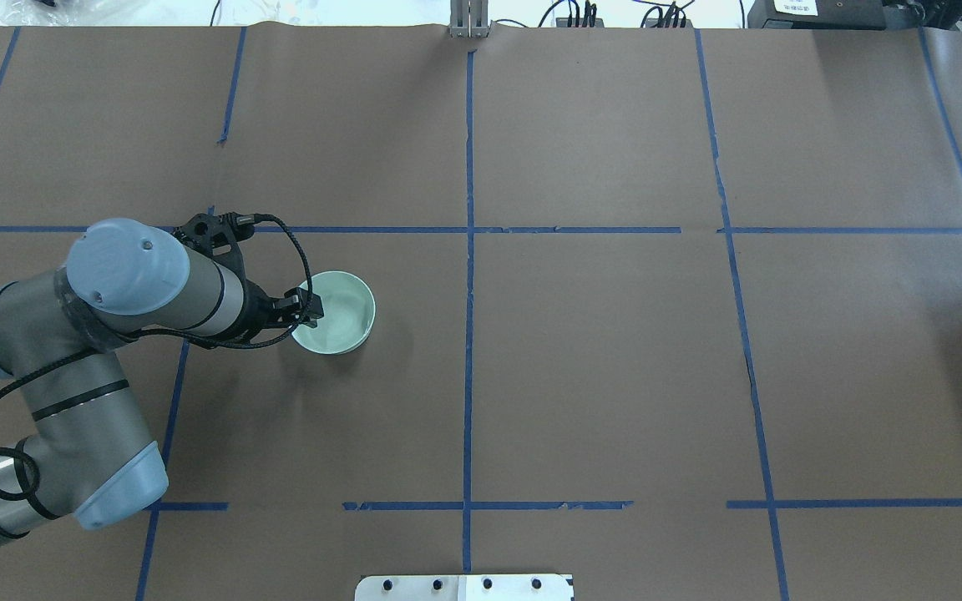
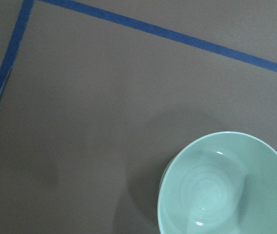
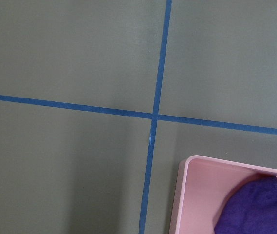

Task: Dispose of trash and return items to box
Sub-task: 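Grasp the rim of the pale green bowl with the left gripper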

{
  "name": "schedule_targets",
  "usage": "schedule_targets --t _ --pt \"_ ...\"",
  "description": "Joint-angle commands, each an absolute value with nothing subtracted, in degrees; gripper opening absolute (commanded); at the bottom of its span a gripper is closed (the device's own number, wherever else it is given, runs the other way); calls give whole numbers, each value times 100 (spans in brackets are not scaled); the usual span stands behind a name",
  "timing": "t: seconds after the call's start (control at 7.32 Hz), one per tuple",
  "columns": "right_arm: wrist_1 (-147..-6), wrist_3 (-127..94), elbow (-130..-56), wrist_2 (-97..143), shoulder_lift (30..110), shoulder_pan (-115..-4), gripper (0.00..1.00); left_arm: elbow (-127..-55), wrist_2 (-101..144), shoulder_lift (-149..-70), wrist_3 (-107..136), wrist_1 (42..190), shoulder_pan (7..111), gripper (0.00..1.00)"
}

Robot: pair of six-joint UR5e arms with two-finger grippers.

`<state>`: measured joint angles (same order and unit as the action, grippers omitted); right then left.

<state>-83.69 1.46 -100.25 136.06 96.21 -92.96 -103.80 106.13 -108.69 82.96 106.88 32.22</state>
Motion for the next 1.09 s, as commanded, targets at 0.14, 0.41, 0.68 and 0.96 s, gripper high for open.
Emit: schedule_targets --t 0.14,0.41,0.68,0.96 --pt "-8385 141 -10028 13781 9642 -9229 100 -9985 10547 -10986 8288 10766 3138 83" --pt "-8324 -547 -10028 13764 9624 -9036 100 -10002 10556 -11039 8288 10775 3138 25" --pt "-8306 -738 -10046 13755 9580 -8939 100 -10002 10582 -11065 8244 10828 3129 0" --pt "-8306 -685 -10046 13755 9580 -8930 100 -10106 10643 -11066 8253 10977 3146 0"
